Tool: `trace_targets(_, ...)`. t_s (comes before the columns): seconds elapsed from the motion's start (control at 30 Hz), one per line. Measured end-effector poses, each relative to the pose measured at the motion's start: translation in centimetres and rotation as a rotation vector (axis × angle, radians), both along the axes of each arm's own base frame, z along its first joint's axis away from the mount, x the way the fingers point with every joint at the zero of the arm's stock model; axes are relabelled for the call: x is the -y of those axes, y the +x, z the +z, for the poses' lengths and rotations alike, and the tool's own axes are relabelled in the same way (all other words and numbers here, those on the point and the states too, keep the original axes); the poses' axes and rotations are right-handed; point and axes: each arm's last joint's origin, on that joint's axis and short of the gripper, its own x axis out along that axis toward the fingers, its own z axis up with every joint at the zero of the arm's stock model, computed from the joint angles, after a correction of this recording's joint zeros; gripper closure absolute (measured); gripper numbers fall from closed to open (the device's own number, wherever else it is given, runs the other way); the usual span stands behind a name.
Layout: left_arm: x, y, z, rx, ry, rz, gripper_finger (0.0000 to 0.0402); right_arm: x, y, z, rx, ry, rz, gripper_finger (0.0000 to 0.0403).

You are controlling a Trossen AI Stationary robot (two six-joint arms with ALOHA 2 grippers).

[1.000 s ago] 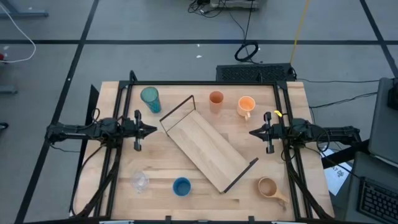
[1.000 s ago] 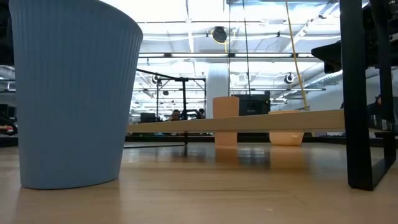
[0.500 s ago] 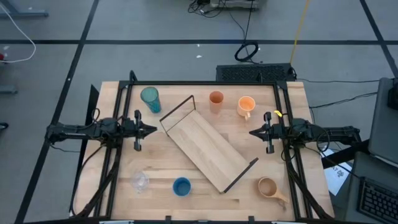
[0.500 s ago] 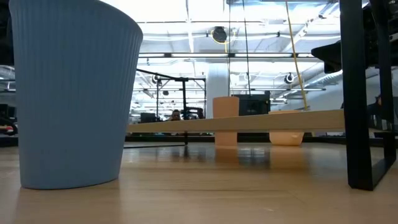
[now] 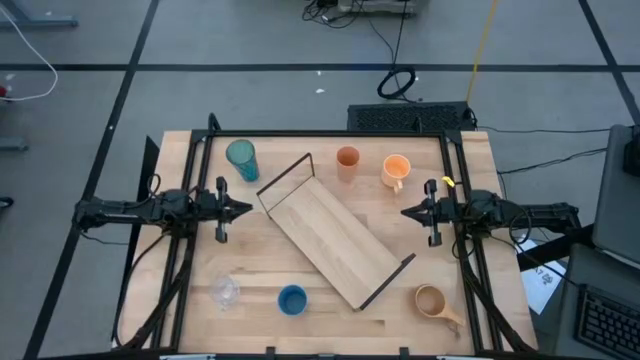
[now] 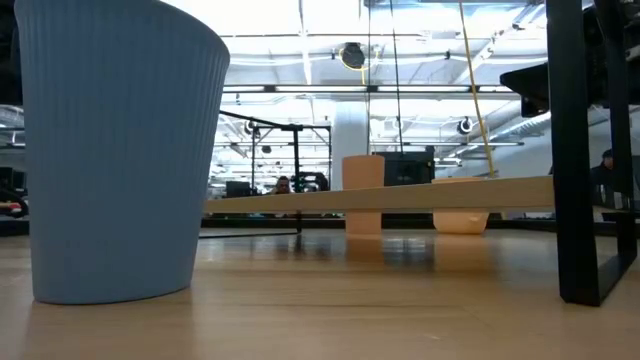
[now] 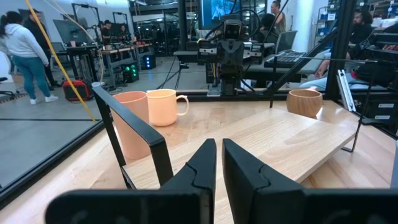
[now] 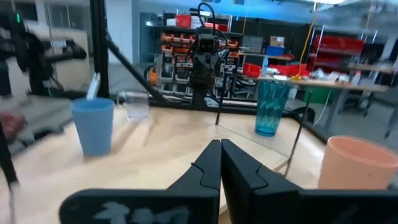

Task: Stack small to large cups/mugs on shelf
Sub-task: Put the orange cup on the shelf

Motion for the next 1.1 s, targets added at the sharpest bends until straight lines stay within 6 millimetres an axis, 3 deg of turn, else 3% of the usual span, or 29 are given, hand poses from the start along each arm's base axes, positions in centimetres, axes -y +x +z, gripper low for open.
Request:
trace_targets(0.17, 0.0, 0.0, 0.0, 0.001, 0.0, 0.0, 0.0371, 0.0, 0.0, 0.4, 0.038, 0.095, 0.005, 0.0403)
trace_targets(0.33, 0.0, 0.0, 0.0, 0.0, 0.0, 0.0, 0.0371, 0.0, 0.2, -0.1, -0.046, 0.15, 0.0, 0.0403)
trace_targets(1.1, 0.0, 0.0, 0.0, 0.0, 0.0, 0.0, 0.0371, 0.0, 2.7, 15.5, -0.178, 0.112, -0.009, 0.0403)
